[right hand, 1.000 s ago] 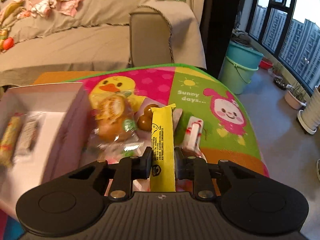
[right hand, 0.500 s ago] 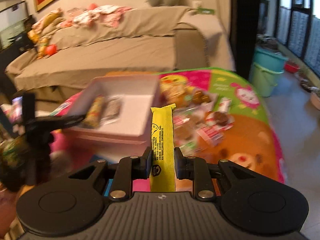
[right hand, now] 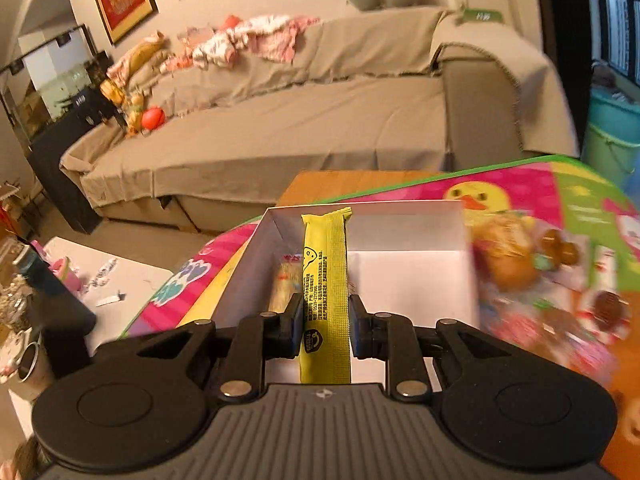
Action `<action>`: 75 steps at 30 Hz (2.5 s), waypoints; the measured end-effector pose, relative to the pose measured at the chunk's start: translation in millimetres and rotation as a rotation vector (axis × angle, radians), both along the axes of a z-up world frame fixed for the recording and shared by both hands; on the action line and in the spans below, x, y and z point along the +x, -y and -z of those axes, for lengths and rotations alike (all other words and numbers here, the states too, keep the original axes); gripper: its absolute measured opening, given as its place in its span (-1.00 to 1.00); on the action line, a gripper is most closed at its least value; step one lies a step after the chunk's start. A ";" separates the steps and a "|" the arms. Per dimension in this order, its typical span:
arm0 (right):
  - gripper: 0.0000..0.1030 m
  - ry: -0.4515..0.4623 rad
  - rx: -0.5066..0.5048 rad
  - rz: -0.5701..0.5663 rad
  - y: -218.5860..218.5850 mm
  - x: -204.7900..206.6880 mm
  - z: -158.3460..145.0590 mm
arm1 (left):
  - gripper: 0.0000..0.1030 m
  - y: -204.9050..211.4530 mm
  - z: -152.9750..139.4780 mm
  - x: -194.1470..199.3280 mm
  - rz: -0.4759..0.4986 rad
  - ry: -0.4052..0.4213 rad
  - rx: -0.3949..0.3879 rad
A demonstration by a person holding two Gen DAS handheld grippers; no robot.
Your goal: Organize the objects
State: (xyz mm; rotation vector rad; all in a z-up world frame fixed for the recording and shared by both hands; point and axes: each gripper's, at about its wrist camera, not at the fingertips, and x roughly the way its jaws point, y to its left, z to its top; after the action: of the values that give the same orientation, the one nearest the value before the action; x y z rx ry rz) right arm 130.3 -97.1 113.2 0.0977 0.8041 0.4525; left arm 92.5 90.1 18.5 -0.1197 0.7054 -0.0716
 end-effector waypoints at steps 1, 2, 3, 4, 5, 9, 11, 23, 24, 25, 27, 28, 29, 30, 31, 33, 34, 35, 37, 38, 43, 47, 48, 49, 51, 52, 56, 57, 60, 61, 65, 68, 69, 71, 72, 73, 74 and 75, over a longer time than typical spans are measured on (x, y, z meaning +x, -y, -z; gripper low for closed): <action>-0.58 -0.012 -0.005 -0.006 -9.3 10.8 5.7 | -0.69 -0.2 0.2 -0.2 0.001 0.000 0.000; -0.58 -0.022 -0.010 -0.009 -19.7 22.4 11.7 | -0.68 -0.4 0.2 -0.3 0.002 -0.001 0.000; -0.58 -0.028 -0.015 -0.011 -27.8 30.7 16.1 | -0.68 -0.8 0.3 -0.4 0.003 -0.001 -0.001; -0.57 -0.036 -0.018 -0.018 -35.9 39.7 20.3 | -0.68 -1.1 0.4 -0.3 0.004 -0.002 -0.003; -0.54 -0.043 -0.019 -0.025 -41.1 45.7 23.4 | -0.68 -1.2 0.2 -0.7 0.005 -0.002 -0.004; -0.48 -0.043 -0.014 -0.008 -45.4 52.9 26.6 | -0.68 -2.0 0.3 -1.4 0.005 0.000 -0.007; -0.45 -0.024 -0.009 -0.007 -37.2 44.6 22.4 | -0.68 -2.0 0.5 -2.0 -0.002 0.000 -0.013; 0.40 0.185 -0.239 0.147 91.3 -68.4 9.8 | -0.70 4.2 0.0 -0.4 0.006 0.003 0.009; 0.47 0.170 -0.260 0.161 101.7 -77.8 14.4 | -0.70 4.7 0.2 -0.3 0.007 0.004 0.010; 0.51 0.146 -0.272 0.171 110.8 -85.8 20.1 | -0.70 5.2 0.3 0.1 0.008 0.004 0.010; 0.57 0.107 -0.282 0.184 123.9 -102.0 30.6 | -0.71 5.3 0.4 0.4 0.007 0.003 0.009; 0.58 0.093 -0.287 0.188 127.3 -108.9 35.3 | -0.71 5.6 0.4 0.5 0.006 0.001 0.009; 0.59 0.078 -0.287 0.188 130.8 -114.3 40.9 | -0.71 6.1 0.4 0.7 0.005 -0.001 0.010; 0.61 0.068 -0.283 0.188 133.1 -116.1 43.8 | -0.71 6.2 0.2 0.4 0.004 -0.002 0.010; 0.61 0.057 -0.275 0.192 134.6 -117.7 48.3 | -0.71 6.5 0.0 0.2 0.003 -0.004 0.013; 0.61 0.038 -0.263 0.201 134.1 -115.9 57.3 | -0.71 7.3 0.0 0.0 0.004 -0.006 0.019; 0.61 0.034 -0.260 0.205 134.2 -118.1 61.3 | -0.71 7.5 -0.2 -0.3 0.005 -0.007 0.021; 0.61 0.034 -0.259 0.206 133.3 -117.8 64.6 | -0.71 7.6 -0.2 -0.6 0.005 -0.007 0.024; 0.61 0.045 -0.270 0.204 129.5 -112.6 67.6 | -0.71 7.7 0.0 -1.1 0.006 -0.008 0.027; 0.61 0.056 -0.282 0.202 127.6 -110.5 68.6 | -0.71 7.5 0.1 -1.3 0.005 -0.008 0.027; 0.31 0.062 -0.299 0.181 119.9 -106.2 66.7 | -0.71 7.5 0.1 -1.3 0.006 -0.007 0.026; 0.08 0.031 -0.264 0.153 119.2 -111.9 60.3 | -0.71 7.4 -0.1 -1.9 0.005 -0.007 0.024; 0.07 0.019 -0.249 0.144 118.7 -114.9 57.8 | -0.71 7.3 -0.3 -2.2 0.005 -0.007 0.022; 0.07 0.012 -0.237 0.134 117.7 -118.4 55.0 | -0.71 7.3 -0.4 -2.5 0.004 -0.007 0.021; 0.07 0.010 -0.214 0.106 113.6 -126.2 46.6 | -0.71 7.0 -0.6 -2.8 0.003 -0.006 0.019; 0.07 0.013 -0.205 0.087 110.1 -130.6 40.9 | -0.71 6.9 -0.6 -3.2 0.002 -0.006 0.018; 0.07 0.057 -0.183 0.002 92.0 -143.7 18.3 | -0.71 6.1 -0.7 -4.1 0.001 -0.003 0.011; 0.07 0.071 -0.175 -0.016 87.4 -145.9 12.7 | -0.71 5.8 -0.6 -4.1 0.000 -0.003 0.010; 0.07 0.125 -0.137 -0.059 74.2 -145.6 -6.3 | -0.71 5.5 -0.7 -4.5 -0.001 -0.003 0.008; 0.07 0.145 -0.123 -0.065 71.1 -143.7 -12.3 | -0.71 5.5 -0.7 -4.6 -0.001 -0.003 0.008; 0.07 0.228 -0.074 -0.056 56.1 -124.4 -35.7 | -0.71 5.5 -0.6 -4.5 0.000 -0.003 0.008; 0.07 0.272 -0.061 -0.042 42.4 -101.9 -48.4 | -0.70 4.5 -0.8 -5.1 0.002 -0.003 0.004; 0.07 0.281 -0.055 -0.037 38.3 -93.0 -51.3 | -0.70 4.5 -0.9 -5.2 0.002 -0.002 0.004; 0.07 0.297 -0.050 -0.025 31.6 -75.8 -55.2 | -0.70 4.2 -0.9 -5.1 0.003 -0.002 0.002; 0.07 0.309 -0.048 -0.010 28.4 -66.3 -56.9 | -0.69 3.9 -0.8 -5.1 0.004 -0.002 0.000; 0.07 0.317 -0.046 0.006 26.1 -57.2 -58.7 | -0.69 3.6 -0.7 -5.2 0.005 -0.001 -0.001; 0.07 0.322 -0.042 0.019 23.9 -47.2 -60.1 | -0.69 3.3 -0.8 -5.2 0.006 -0.001 -0.003; 0.07 0.332 -0.037 0.028 22.0 -37.5 -60.6 | -0.69 3.3 -0.8 -5.2 0.006 -0.001 -0.003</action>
State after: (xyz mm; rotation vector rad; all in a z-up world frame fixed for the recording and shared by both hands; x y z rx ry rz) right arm 92.8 -119.1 173.8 -0.0015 0.4842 0.4131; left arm 87.3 86.7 19.2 -0.1205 0.7067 -0.0781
